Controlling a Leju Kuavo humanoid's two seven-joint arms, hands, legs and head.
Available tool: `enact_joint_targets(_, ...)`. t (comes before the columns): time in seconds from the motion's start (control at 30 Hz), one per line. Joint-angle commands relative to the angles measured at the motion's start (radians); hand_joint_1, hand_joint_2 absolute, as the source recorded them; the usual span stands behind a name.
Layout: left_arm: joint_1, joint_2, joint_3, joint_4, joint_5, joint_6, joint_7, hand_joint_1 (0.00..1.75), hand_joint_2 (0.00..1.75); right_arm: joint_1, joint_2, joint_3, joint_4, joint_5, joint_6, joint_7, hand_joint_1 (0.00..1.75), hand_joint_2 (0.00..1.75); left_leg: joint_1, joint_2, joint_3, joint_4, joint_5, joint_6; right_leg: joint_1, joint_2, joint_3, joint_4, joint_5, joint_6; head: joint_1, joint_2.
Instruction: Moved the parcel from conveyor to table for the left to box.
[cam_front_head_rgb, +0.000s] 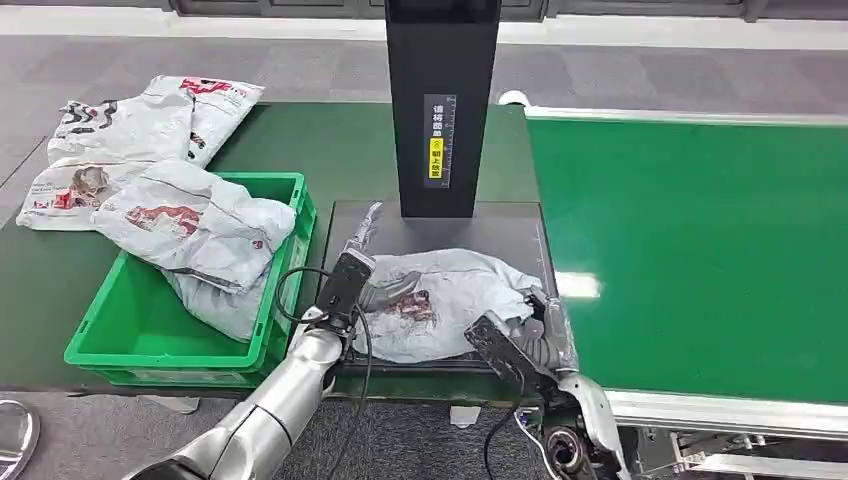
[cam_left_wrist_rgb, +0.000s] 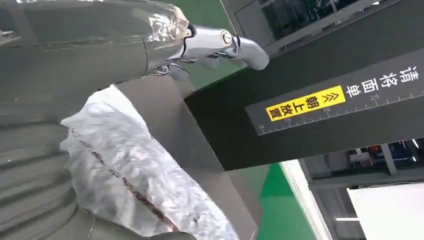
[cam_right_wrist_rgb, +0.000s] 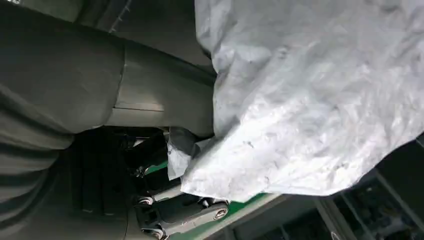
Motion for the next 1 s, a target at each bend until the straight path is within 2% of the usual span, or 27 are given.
enact_joint_targets(0.03, -0.041, 0.018, 0.052, 0.034, 0.009, 0.002, 0.0, 0.0, 1.75, -0.049, -0.055, 0.069, 0.124, 0.029, 0.034, 0.045, 1.75, 1.75, 0.0, 0.002, 0.002, -0.001, 0.0, 0.0, 0.0, 0.002, 0.001, -0.001, 0.001, 0.0, 0.0, 0.0)
enact_joint_targets(0.17, -0.014, 0.025, 0.07, -0.002, 0.031, 0.016, 0.008, 0.0, 1.75, -0.053, -0.073, 0.078, 0.211, 0.117, 0.03, 0.115, 1.75, 1.75, 0.0, 0.003, 0.004, -0.003, 0.0, 0.0, 0.001, 0.002, 0.003, -0.003, 0.001, -0.001, 0.0, 0.0)
enact_joint_targets(0.2, -0.009, 0.026, 0.076, -0.009, 0.035, 0.018, 0.014, 0.0, 1.75, -0.06, -0.073, 0.074, 0.234, 0.142, 0.022, 0.132, 0.8, 1.75, 0.001, 0.002, 0.003, -0.001, 0.0, 0.0, 0.001, 0.002, 0.002, -0.002, 0.001, 0.0, 0.0, 0.0)
enact_joint_targets(0.23, -0.004, 0.026, 0.081, -0.015, 0.037, 0.022, 0.016, 0.0, 1.75, -0.064, -0.072, 0.066, 0.248, 0.153, 0.01, 0.138, 0.0, 1.75, 0.0, 0.004, 0.005, -0.003, 0.0, 0.0, 0.001, 0.003, 0.004, -0.004, 0.001, -0.001, 0.0, 0.0)
enact_joint_targets(0.37, 0.023, 0.024, 0.072, -0.052, 0.01, 0.034, 0.02, 0.0, 1.75, -0.061, -0.06, 0.013, 0.235, 0.234, -0.054, 0.196, 0.0, 1.75, 0.0, 0.003, 0.002, -0.001, 0.0, 0.0, 0.0, 0.003, 0.002, -0.002, 0.001, 0.0, 0.0, 0.0)
enact_joint_targets(0.47, 0.049, 0.037, 0.042, -0.085, -0.025, 0.019, 0.029, 0.0, 1.75, -0.027, -0.05, -0.043, 0.129, 0.204, -0.083, 0.162, 0.0, 1.75, 0.0, 0.002, 0.003, -0.002, 0.0, 0.0, 0.0, 0.002, 0.003, -0.002, 0.0, 0.0, 0.0, 0.0)
enact_joint_targets(0.53, 0.069, 0.049, 0.022, -0.113, -0.064, 0.013, 0.036, 0.0, 1.75, -0.009, -0.05, -0.067, 0.041, 0.171, -0.131, 0.083, 0.0, 1.75, -0.001, 0.002, 0.003, -0.002, -0.001, 0.0, 0.0, 0.002, 0.002, -0.002, 0.0, 0.0, 0.0, 0.0)
enact_joint_targets(0.67, 0.087, 0.046, 0.0, -0.142, -0.116, -0.017, 0.038, 0.0, 1.75, 0.011, -0.013, -0.116, -0.052, 0.032, -0.2, -0.048, 0.0, 1.75, -0.001, 0.002, 0.002, -0.001, -0.001, 0.0, -0.001, 0.002, 0.0, -0.001, 0.0, -0.001, 0.0, 0.0)
enact_joint_targets(0.7, 0.087, 0.046, 0.0, -0.142, -0.116, -0.017, 0.038, 0.0, 1.75, 0.011, -0.013, -0.116, -0.052, 0.032, -0.2, -0.048, 0.0, 1.75, -0.001, 0.002, 0.001, -0.001, -0.001, 0.0, -0.001, 0.001, 0.0, 0.0, 0.0, 0.0, 0.0, 0.0)
enact_joint_targets(0.77, 0.092, 0.049, -0.018, -0.153, -0.135, -0.03, 0.042, 0.0, 1.75, 0.028, 0.0, -0.143, -0.087, -0.064, -0.228, -0.108, 0.0, 1.75, 0.0, 0.0, 0.001, -0.001, -0.001, 0.0, 0.0, 0.0, 0.001, -0.001, -0.001, 0.0, 0.0, 0.0)
enact_joint_targets(0.9, 0.084, 0.064, -0.069, -0.134, -0.195, -0.085, 0.068, 0.0, 1.75, 0.027, 0.007, -0.197, -0.1, -0.268, -0.182, -0.189, 0.0, 1.75, -0.001, 0.001, 0.001, -0.001, 0.0, 0.0, 0.0, 0.0, 0.0, -0.001, 0.0, 0.0, 0.0, 0.0)
enact_joint_targets(1.0, 0.05, 0.066, -0.117, -0.049, -0.28, -0.111, 0.126, 0.0, 1.75, 0.005, 0.007, -0.231, -0.07, -0.352, -0.139, -0.221, 0.0, 1.75, 0.0, 0.001, 0.003, -0.002, 0.0, 0.0, 0.0, 0.0, 0.002, -0.002, 0.0, -0.001, 0.0, 0.0)
